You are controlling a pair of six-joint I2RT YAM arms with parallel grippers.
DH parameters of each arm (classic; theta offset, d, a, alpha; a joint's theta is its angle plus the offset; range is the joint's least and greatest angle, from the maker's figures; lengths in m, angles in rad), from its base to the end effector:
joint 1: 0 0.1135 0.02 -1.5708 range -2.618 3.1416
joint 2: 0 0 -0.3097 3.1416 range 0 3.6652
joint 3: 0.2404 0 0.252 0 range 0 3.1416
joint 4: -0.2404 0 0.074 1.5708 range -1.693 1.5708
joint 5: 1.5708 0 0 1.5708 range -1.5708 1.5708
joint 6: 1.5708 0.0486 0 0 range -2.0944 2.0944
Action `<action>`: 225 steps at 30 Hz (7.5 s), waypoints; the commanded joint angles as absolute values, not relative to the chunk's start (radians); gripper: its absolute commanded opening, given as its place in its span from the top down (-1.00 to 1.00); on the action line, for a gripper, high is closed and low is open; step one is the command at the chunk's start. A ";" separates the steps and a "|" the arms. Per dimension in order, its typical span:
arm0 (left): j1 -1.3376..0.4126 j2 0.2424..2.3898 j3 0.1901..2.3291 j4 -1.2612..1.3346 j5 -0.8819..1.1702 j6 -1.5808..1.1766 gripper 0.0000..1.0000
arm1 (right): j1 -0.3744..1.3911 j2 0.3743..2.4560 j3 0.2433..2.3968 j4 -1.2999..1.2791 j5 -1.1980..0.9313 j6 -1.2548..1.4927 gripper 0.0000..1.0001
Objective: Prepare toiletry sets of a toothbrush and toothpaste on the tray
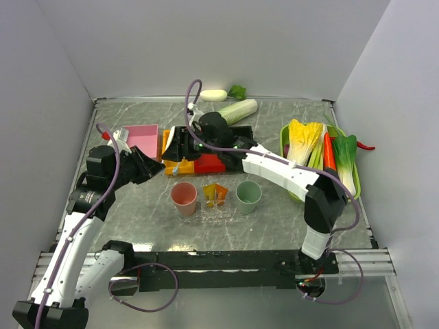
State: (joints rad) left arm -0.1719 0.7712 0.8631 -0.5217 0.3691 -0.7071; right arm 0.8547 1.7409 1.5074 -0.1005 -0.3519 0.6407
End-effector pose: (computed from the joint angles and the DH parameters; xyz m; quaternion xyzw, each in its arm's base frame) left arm 0.1395 -0.0420 0.3618 -0.1232 0.8241 -0.3656 0.4147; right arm 0.2745 0.3410 0.3813 -0.1866 0.7868 0.4927 0.3216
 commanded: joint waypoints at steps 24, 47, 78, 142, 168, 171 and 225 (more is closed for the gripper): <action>-0.175 0.746 0.876 -0.434 0.454 -0.623 -0.31 | 0.815 1.809 1.534 0.170 -0.517 0.830 1.00; -0.173 0.799 0.936 -0.028 0.641 -0.839 -0.54 | 0.808 1.373 1.246 -0.179 -0.632 0.496 1.00; -0.385 0.830 0.798 0.020 0.480 -0.856 -0.04 | 0.867 1.318 1.209 -0.244 -0.644 0.468 1.00; -0.383 0.713 0.635 0.051 0.225 -1.198 0.98 | 0.976 1.103 0.867 -0.034 -0.225 0.566 -0.09; -0.383 0.736 0.693 -0.041 0.196 -1.144 0.98 | 1.204 1.242 1.101 -0.366 0.305 0.308 -0.02; -0.383 0.738 0.699 -0.045 0.195 -1.141 0.98 | 1.223 1.267 1.126 -0.390 0.337 0.295 0.03; -0.226 0.873 0.907 -0.060 0.077 -0.629 -0.81 | 1.267 1.011 1.264 -1.061 0.204 0.390 1.00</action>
